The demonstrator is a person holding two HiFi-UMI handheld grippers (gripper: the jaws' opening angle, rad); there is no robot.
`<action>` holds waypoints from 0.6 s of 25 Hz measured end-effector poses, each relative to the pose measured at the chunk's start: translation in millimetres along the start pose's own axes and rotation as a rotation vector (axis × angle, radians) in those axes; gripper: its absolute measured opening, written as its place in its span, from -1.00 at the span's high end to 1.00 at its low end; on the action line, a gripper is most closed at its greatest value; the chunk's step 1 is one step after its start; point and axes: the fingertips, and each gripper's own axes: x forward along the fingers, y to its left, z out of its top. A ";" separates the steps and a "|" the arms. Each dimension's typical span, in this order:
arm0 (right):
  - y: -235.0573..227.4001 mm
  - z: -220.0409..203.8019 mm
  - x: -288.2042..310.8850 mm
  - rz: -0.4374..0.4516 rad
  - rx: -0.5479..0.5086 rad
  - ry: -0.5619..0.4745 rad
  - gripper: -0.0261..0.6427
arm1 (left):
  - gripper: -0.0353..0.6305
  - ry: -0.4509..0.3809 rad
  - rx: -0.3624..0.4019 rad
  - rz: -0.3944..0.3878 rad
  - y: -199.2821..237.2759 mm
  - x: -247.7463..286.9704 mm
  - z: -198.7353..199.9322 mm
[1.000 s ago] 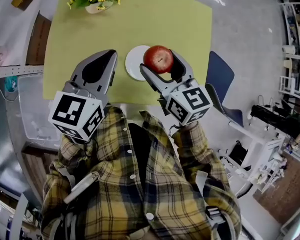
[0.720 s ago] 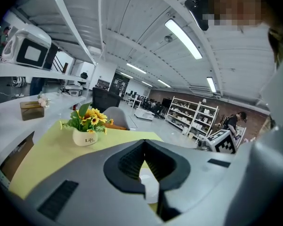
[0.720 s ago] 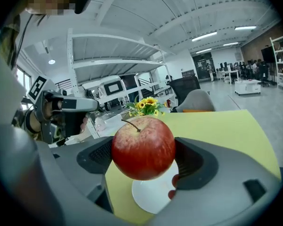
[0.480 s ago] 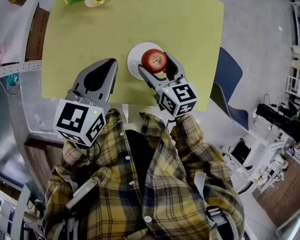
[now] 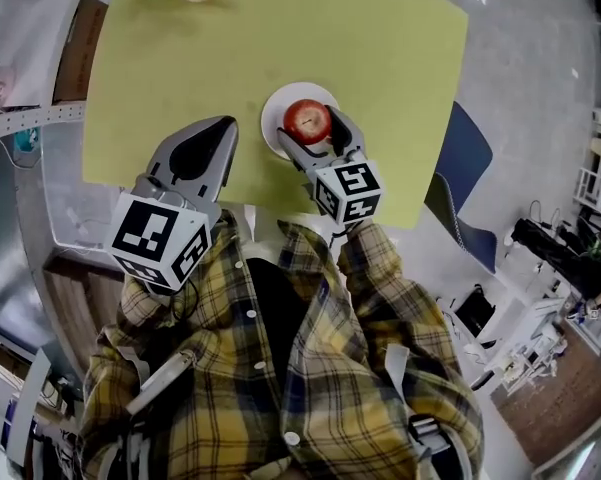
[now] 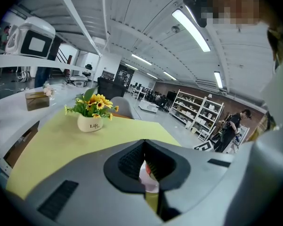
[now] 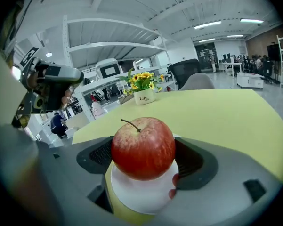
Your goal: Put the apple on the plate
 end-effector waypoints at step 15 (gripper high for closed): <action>0.2 -13.9 10.0 -0.002 -0.016 0.097 -0.25 | 0.88 0.001 -0.013 0.012 1.4 -6.6 -5.5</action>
